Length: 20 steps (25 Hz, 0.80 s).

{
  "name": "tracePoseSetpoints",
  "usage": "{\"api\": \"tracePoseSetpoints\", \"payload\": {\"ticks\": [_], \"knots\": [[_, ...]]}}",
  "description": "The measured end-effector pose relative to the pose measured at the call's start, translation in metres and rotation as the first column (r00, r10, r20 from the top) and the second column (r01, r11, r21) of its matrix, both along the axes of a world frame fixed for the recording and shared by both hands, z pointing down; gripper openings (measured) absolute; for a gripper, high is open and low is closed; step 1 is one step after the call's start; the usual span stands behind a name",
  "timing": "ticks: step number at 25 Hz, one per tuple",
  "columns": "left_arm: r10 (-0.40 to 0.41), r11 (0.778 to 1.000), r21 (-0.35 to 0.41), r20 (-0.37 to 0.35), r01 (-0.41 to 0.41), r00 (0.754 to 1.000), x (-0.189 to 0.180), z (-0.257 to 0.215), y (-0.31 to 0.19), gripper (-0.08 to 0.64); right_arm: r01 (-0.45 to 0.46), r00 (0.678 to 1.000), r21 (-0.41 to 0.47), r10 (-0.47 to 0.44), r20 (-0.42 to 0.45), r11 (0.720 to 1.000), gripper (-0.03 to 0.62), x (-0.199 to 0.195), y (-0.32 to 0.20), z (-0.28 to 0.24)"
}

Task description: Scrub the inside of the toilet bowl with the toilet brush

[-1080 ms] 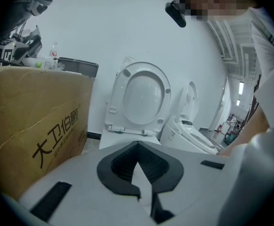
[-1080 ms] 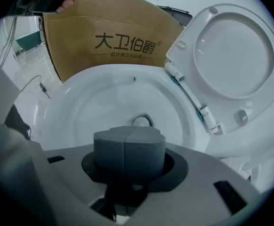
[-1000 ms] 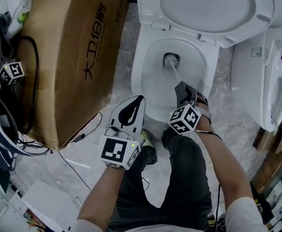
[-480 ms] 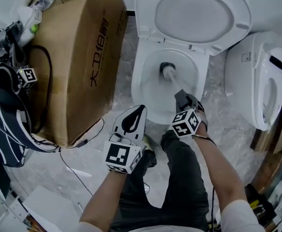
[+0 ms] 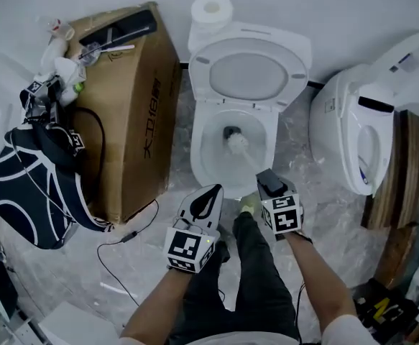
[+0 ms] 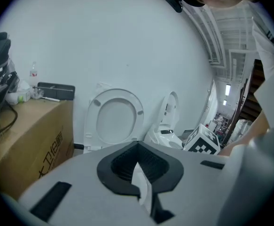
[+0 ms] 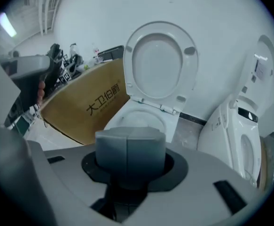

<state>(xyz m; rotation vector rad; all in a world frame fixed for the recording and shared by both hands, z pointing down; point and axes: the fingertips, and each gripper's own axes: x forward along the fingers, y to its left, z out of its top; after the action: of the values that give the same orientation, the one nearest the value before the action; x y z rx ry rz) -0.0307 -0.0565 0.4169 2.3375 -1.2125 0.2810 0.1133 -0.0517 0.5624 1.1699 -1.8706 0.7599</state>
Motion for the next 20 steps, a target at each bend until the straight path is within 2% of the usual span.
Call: {"api": "tracePoseSetpoints", "payload": {"ticks": [11, 16, 20], "knots": [[0.110, 0.994, 0.014, -0.006, -0.110, 0.994, 0.033, -0.113, 0.036, 0.006, -0.074, 0.988, 0.041, 0.068, 0.140, 0.996, 0.156, 0.013, 0.047, -0.154], [0.118, 0.993, -0.017, -0.009, -0.118, 0.993, 0.036, -0.152, 0.064, 0.006, -0.078, 0.979, 0.066, 0.064, 0.192, 0.995, 0.156, 0.014, 0.073, -0.218], [0.105, 0.994, -0.011, -0.013, -0.106, 0.994, 0.036, -0.181, 0.080, 0.006, -0.086, 0.976, 0.119, 0.060, 0.209, 0.989, 0.156, 0.018, 0.089, -0.264]]}}
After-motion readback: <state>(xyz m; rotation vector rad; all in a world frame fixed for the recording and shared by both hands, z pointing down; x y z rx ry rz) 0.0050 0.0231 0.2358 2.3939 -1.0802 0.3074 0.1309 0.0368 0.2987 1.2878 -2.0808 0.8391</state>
